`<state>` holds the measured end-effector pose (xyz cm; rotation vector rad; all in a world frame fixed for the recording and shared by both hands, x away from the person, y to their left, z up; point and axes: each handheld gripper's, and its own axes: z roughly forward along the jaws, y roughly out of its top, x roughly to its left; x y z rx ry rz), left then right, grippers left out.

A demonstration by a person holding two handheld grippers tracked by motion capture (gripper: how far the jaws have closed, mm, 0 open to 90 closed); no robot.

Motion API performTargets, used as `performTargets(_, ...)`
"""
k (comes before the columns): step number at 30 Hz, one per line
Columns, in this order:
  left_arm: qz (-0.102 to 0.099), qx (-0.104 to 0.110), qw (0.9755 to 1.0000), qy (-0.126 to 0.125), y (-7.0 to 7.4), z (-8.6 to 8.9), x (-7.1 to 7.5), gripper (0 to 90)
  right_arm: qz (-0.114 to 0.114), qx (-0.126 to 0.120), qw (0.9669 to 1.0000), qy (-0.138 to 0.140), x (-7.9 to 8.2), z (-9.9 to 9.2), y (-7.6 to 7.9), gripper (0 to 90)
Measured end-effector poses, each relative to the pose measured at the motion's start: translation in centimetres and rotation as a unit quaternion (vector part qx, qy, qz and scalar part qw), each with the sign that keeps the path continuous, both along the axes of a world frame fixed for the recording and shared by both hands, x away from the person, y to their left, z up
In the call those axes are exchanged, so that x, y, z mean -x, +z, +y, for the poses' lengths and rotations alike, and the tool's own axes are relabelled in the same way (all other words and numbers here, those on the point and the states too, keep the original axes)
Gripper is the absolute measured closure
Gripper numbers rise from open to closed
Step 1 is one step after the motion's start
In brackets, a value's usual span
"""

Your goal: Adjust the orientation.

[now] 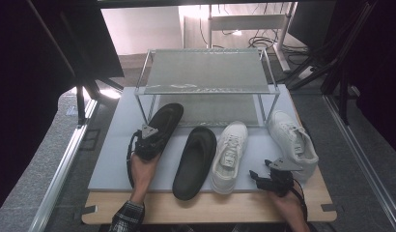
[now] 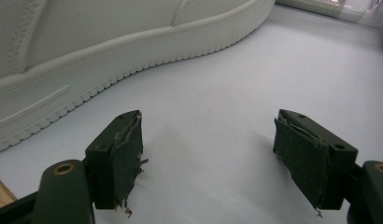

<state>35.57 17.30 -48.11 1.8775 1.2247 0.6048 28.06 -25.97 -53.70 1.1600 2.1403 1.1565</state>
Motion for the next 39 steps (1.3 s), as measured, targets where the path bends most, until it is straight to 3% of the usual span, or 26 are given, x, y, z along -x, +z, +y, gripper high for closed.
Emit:
performTargets(6,-0.001,0.001,0.9999,0.012,-0.6,-0.7,-1.1,82.9,0.000,0.000,1.0000,0.000,0.0,0.0,0.0,24.2)
performTargets(10,0.011,-0.007,0.9998,0.012,-1.1,-1.1,-1.7,82.6,0.000,0.000,1.0000,0.000,0.0,0.0,0.0,24.2)
performTargets(14,0.021,-0.012,0.9997,0.005,-1.6,-1.3,-1.8,82.1,0.000,0.000,1.0000,0.000,0.0,0.0,0.0,24.2)
performTargets(18,0.014,-0.008,0.9999,0.003,-1.4,-0.9,-1.5,76.4,0.000,0.000,1.0000,0.001,0.0,0.0,0.0,24.2)
performTargets(24,0.021,0.042,0.9985,-0.029,-0.6,1.7,0.1,68.0,0.000,0.000,1.0000,0.001,0.0,0.0,0.0,24.2)
performTargets(27,0.026,0.052,0.9979,-0.029,-0.3,3.1,1.1,63.9,0.000,0.000,1.0000,0.001,0.0,0.0,0.0,24.1)
performTargets(33,0.025,0.047,0.9982,-0.028,0.0,5.2,3.2,68.4,0.000,0.000,1.0000,0.001,0.0,0.0,0.0,24.2)
performTargets(39,0.031,0.032,0.9984,-0.036,-0.4,6.7,5.7,82.7,0.000,0.001,1.0000,0.000,0.0,0.0,0.0,24.2)
